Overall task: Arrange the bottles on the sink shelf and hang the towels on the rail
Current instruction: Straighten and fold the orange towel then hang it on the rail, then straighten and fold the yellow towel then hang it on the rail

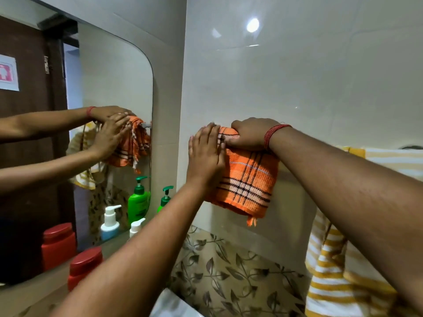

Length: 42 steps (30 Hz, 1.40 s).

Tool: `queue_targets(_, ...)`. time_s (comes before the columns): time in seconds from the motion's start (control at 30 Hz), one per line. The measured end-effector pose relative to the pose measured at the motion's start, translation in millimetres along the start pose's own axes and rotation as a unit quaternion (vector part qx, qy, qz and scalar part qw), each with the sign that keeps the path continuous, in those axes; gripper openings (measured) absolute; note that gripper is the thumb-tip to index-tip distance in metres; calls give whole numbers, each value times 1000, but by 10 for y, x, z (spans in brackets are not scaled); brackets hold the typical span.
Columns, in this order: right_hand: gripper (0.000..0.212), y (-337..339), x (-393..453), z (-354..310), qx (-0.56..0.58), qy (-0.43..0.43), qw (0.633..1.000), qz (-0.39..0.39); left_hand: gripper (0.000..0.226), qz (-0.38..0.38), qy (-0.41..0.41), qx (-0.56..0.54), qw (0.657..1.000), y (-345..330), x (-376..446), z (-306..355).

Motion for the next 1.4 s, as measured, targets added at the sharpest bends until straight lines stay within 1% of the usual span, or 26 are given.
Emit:
queue_targets(0.07, 59, -5, -94, 53, -5, 0, 1000, 11, 55, -35, -44, 62, 996, -39, 213, 73)
queue_targets(0.13, 58, -37, -203, 136, 22, 11, 1000, 12, 63, -77, -76, 118, 987, -102, 375, 74)
queue_targets(0.23, 67, -82, -364, 265, 86, 15, 996, 5, 72, -137, -103, 150, 974, -199, 461, 32)
queue_targets(0.33, 65, -78, -410, 321, 127, 8, 992, -10, 68, -132, -104, 149, 974, -220, 455, 34)
queue_targets(0.43, 59, -61, -399, 328, 161, -6, 987, -24, 73, -137, -86, 133, 978, -210, 457, 75)
queue_targets(0.53, 63, -28, -460, 328, 133, -22, 990, -30, 78, -128, -54, 118, 983, -186, 417, 106)
queue_targets(0.6, 71, 29, -582, 303, 65, -16, 998, 15, 76, -105, -40, 97, 989, -162, 310, 162)
queue_targets(0.7, 78, 81, -944, 205, -32, -18, 988, 151, 71, -66, -75, 63, 993, -132, 63, 400)
queue_targets(0.8, 80, 14, -1462, 175, -60, -74, 963, 253, 66, -48, -118, 51, 991, -196, -158, 719)
queue_targets(0.93, 81, -185, -2224, 305, -83, -186, 921, 332, 70, -45, -154, 33, 987, -280, -407, 1167)
queue_targets(1.03, 83, -281, -2746, 440, -95, -261, 894, 352, 70, -32, -192, 11, 981, -329, -641, 1489)
queue_targets(1.1, 84, -300, -3013, 506, -95, -293, 883, 354, 72, -40, -204, 9, 978, -409, -802, 1666)
queue_targets(1.23, 86, -375, -3281, 603, -87, -315, 885, 333, 76, -83, -195, 12, 977, -666, -1041, 1850)
queue_targets(1.4, 87, -507, -3353, 743, -58, -313, 891, 325, 77, -132, -137, -46, 981, -873, -1213, 1983)
Point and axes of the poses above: each hand's wrist, its own x-axis towards the middle knuckle, its own y-axis out of the back of the hand, z = x × y, the point moved 6 cm from there along x, towards the middle knuckle, and after that the axes turned 11 degrees about y, right-handed, at the moved point
